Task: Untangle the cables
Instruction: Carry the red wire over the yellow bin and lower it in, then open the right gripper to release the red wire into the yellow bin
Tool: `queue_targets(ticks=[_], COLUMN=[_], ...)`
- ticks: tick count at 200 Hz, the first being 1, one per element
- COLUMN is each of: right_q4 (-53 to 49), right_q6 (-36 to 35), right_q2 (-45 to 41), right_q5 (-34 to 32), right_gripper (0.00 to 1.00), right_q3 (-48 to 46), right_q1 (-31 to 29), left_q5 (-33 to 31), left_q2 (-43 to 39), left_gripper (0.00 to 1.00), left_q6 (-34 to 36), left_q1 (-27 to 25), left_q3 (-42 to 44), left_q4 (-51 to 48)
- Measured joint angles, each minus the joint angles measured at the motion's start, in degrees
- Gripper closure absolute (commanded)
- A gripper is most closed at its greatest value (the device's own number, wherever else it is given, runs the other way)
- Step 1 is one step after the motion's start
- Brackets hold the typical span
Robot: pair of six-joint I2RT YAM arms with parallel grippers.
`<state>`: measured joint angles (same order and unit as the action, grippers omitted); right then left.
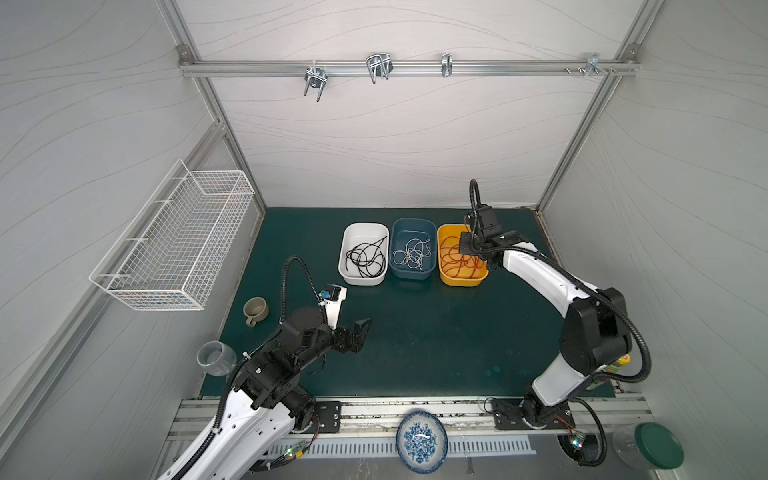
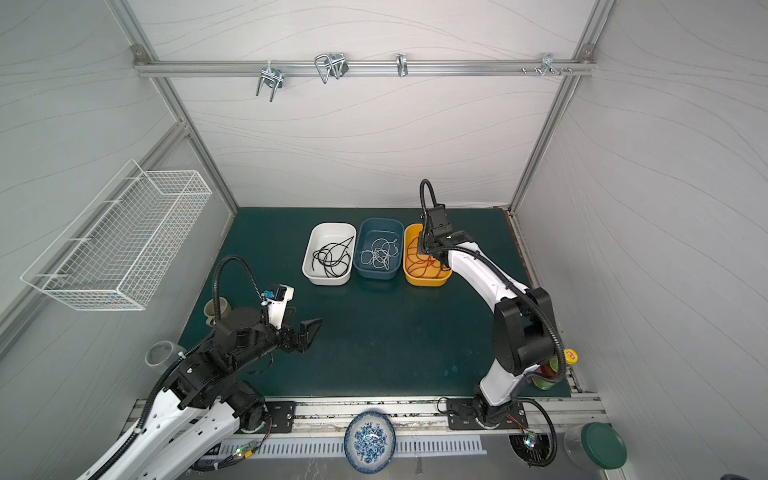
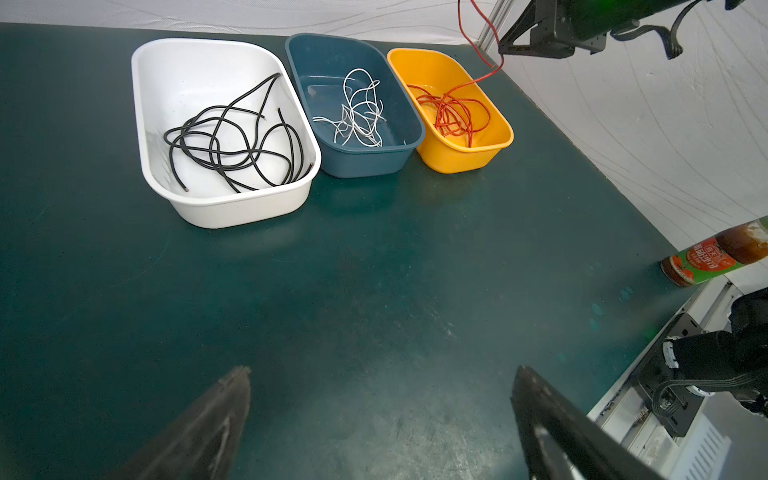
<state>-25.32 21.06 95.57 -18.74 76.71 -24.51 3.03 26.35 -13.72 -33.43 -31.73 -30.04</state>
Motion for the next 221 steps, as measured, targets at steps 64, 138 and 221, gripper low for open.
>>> queue_targets(ticks=[64, 138, 221], right_q4=[0.2, 1.4, 2.5], right_q6=[2.1, 4.7, 6.5], right_q2=[3.4, 5.9, 9.8], right_q5=[4.9, 8.9, 13.6], right_gripper=[1.0, 1.0, 1.0], right_q3=[-1.7, -2.6, -3.0], right_q1=[0.0, 0.6, 3.8], left_q5=[0.0, 0.0, 0.0], left_q2=[0.0, 0.0, 0.0], left_gripper=[0.01, 0.01, 0.01], left_q6=[0.0, 0.0, 0.0], left_q1=[0.0, 0.0, 0.0], left_q3=[0.0, 0.0, 0.0], left_q4=[0.0, 0.0, 0.0])
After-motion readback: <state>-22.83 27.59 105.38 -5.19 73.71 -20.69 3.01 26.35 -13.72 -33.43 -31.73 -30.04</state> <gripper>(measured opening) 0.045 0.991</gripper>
